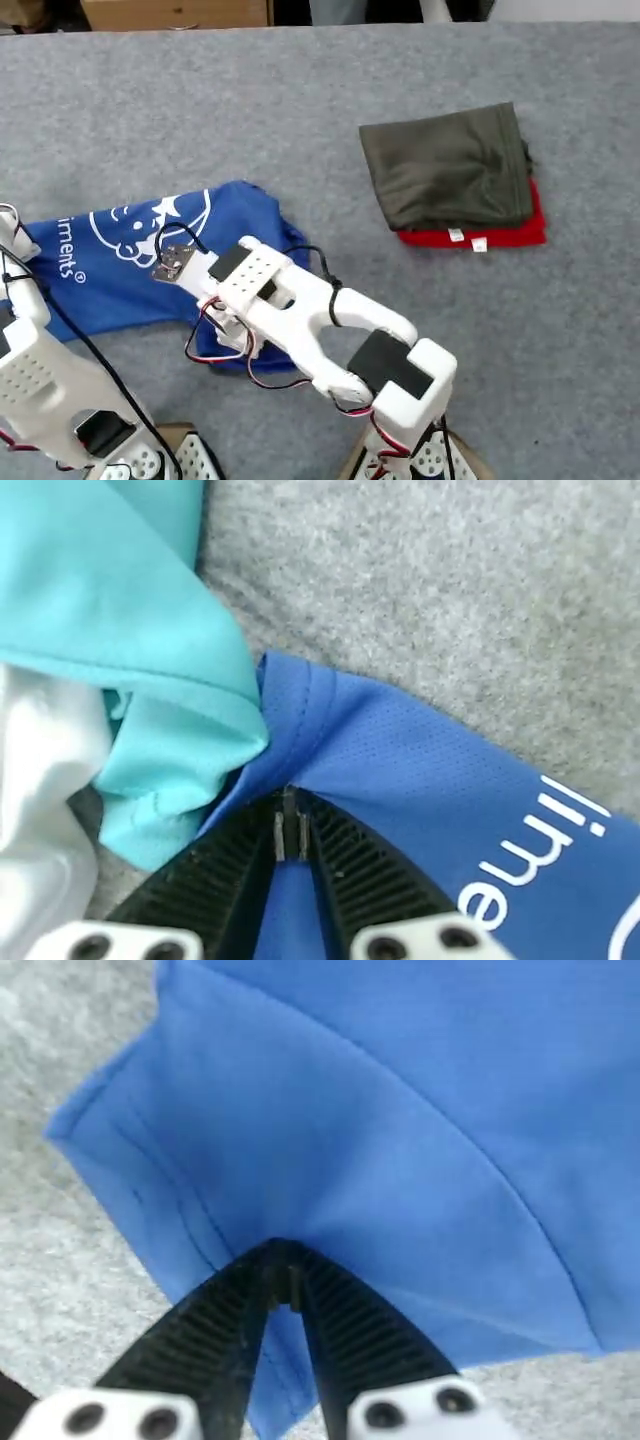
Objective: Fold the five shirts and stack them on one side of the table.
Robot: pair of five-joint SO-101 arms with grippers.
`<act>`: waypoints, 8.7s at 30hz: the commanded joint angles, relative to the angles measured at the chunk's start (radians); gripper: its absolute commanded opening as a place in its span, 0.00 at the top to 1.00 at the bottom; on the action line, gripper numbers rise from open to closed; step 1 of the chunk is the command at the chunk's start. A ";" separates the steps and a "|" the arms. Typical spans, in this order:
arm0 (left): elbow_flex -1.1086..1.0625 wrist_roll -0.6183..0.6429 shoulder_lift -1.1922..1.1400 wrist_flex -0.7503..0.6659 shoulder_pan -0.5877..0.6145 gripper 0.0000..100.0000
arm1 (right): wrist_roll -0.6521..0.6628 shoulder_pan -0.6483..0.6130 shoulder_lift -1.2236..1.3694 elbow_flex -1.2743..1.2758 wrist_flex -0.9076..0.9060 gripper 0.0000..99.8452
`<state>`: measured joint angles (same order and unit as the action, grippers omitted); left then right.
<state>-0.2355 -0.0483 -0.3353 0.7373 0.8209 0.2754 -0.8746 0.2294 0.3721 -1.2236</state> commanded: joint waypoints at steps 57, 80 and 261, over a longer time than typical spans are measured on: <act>0.019 0.012 0.031 -0.012 0.024 0.97 | 0.534 0.206 0.173 -0.650 -0.218 0.99; 0.018 0.012 0.032 -0.015 0.022 0.97 | 0.516 0.233 0.881 -1.867 -0.483 0.72; -0.124 0.006 0.439 0.106 0.185 0.97 | -0.081 -0.107 0.662 -1.414 -0.535 0.99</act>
<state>-0.4120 -0.0453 0.0591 0.8370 1.0004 0.1926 -0.9958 1.0196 -1.0257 -1.7576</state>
